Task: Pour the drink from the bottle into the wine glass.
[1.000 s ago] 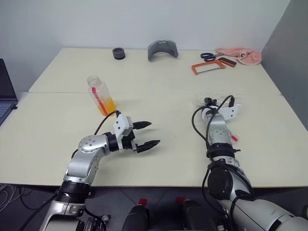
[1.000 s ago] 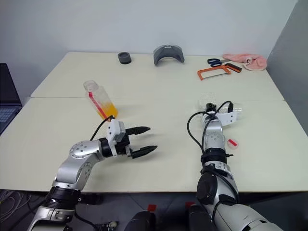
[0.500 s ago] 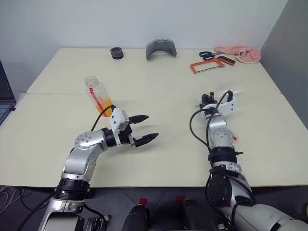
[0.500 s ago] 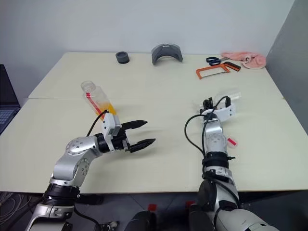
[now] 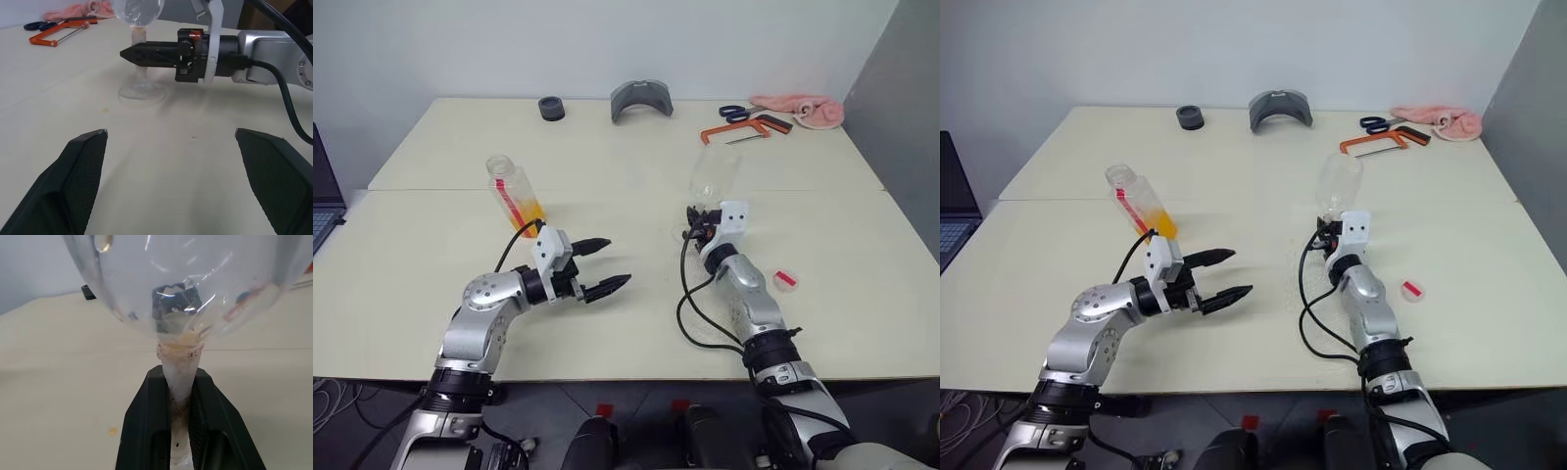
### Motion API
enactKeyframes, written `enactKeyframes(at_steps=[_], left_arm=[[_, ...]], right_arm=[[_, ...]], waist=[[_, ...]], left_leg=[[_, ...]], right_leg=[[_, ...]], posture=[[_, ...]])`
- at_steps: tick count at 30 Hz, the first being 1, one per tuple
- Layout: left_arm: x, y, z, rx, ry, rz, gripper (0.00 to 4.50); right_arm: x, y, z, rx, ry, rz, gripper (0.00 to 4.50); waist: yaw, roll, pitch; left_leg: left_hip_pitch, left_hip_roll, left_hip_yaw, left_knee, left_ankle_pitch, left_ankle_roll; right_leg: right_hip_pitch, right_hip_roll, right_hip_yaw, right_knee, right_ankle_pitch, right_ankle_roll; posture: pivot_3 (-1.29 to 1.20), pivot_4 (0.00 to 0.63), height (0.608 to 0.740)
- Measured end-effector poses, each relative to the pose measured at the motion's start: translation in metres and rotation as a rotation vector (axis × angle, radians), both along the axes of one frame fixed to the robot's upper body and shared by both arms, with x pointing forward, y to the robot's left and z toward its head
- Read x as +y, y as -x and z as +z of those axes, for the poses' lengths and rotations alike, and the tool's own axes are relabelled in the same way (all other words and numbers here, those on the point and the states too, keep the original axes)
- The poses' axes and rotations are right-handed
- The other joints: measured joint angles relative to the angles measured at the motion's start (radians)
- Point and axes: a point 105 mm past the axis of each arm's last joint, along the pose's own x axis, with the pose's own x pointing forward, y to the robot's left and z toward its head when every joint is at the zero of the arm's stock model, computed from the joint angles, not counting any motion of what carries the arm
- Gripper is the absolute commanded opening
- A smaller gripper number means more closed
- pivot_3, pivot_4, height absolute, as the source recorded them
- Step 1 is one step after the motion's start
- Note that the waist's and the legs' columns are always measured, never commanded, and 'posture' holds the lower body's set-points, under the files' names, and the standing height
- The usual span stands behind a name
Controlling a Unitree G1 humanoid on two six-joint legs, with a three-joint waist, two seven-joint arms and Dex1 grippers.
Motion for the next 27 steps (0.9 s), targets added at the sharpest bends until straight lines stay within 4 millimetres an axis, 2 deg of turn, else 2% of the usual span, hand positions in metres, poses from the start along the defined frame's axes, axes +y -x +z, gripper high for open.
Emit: enactKeyframes(at_steps=[6, 12, 14, 16, 18, 21, 24, 27], left_arm=[[0.012, 0.002, -0.009, 0.019, -0.007, 0.057, 4.5], [0.027, 0.002, -0.01, 0.01, -0.005, 0.13, 4.5], [0.034, 0.003, -0.01, 0.01, -0.008, 0.16, 4.5], [0.043, 0.004, -0.009, 0.004, -0.015, 0.197, 4.5], [0.049, 0.006, -0.005, -0.011, -0.018, 0.218, 4.5], [0.053, 0.008, -0.002, -0.024, -0.014, 0.242, 4.5], [0.058, 0.01, -0.001, -0.021, -0.013, 0.268, 4.5], [0.059, 0.011, 0.005, -0.032, -0.02, 0.284, 4.5]], right_arm=[[0.005, 0.012, -0.011, -0.049, 0.06, 0.047, 0.16], [0.015, 0.016, -0.011, -0.066, 0.072, 0.132, 0.16], [0.029, 0.017, -0.009, -0.069, 0.075, 0.191, 0.16], [0.057, 0.018, -0.005, -0.07, 0.074, 0.298, 0.16], [0.085, 0.017, 0.007, -0.093, 0.087, 0.39, 0.16], [0.11, 0.016, 0.027, -0.151, 0.107, 0.461, 0.16], [0.12, 0.015, 0.025, -0.155, 0.138, 0.492, 0.16], [0.12, 0.016, 0.002, -0.097, 0.17, 0.504, 0.16]], waist=[[0.0, -0.002, -0.001], [-0.006, -0.002, -0.002], [-0.015, -0.002, -0.001], [-0.028, -0.002, -0.001], [-0.029, -0.002, -0.001], [-0.024, -0.002, -0.001], [-0.015, -0.002, -0.001], [-0.005, -0.002, -0.001]], left_leg=[[0.002, 0.0, -0.001, 0.0, 0.0, 0.0], [0.004, 0.0, -0.001, -0.001, 0.0, 0.0], [0.004, 0.0, -0.001, -0.001, 0.0, 0.0], [0.004, 0.001, -0.001, -0.001, 0.0, 0.0], [0.004, 0.002, -0.002, -0.002, 0.0, 0.0], [0.004, 0.005, -0.004, -0.002, 0.0, 0.0], [0.003, 0.0, -0.004, -0.001, 0.0, 0.0], [0.002, -0.001, -0.004, 0.0, 0.0, 0.0]], right_leg=[[0.002, 0.0, 0.0, 0.0, 0.0, 0.0], [0.002, 0.001, 0.001, 0.0, 0.0, 0.0], [0.002, 0.001, 0.001, 0.0, 0.0, 0.0], [0.0, 0.001, 0.001, 0.0, 0.0, 0.0], [0.0, 0.001, 0.0, 0.001, 0.0, 0.0], [0.0, 0.001, -0.001, 0.001, 0.0, -0.001], [0.001, -0.002, -0.001, 0.0, 0.0, -0.001], [0.001, -0.002, 0.0, 0.0, 0.0, -0.001]], posture=[[0.0, 0.15, 0.74], [0.0, 0.15, 0.74], [0.0, 0.15, 0.74], [0.0, 0.15, 0.74], [0.0, 0.15, 0.74], [0.0, 0.15, 0.74], [0.0, 0.15, 0.74], [0.0, 0.15, 0.74]])
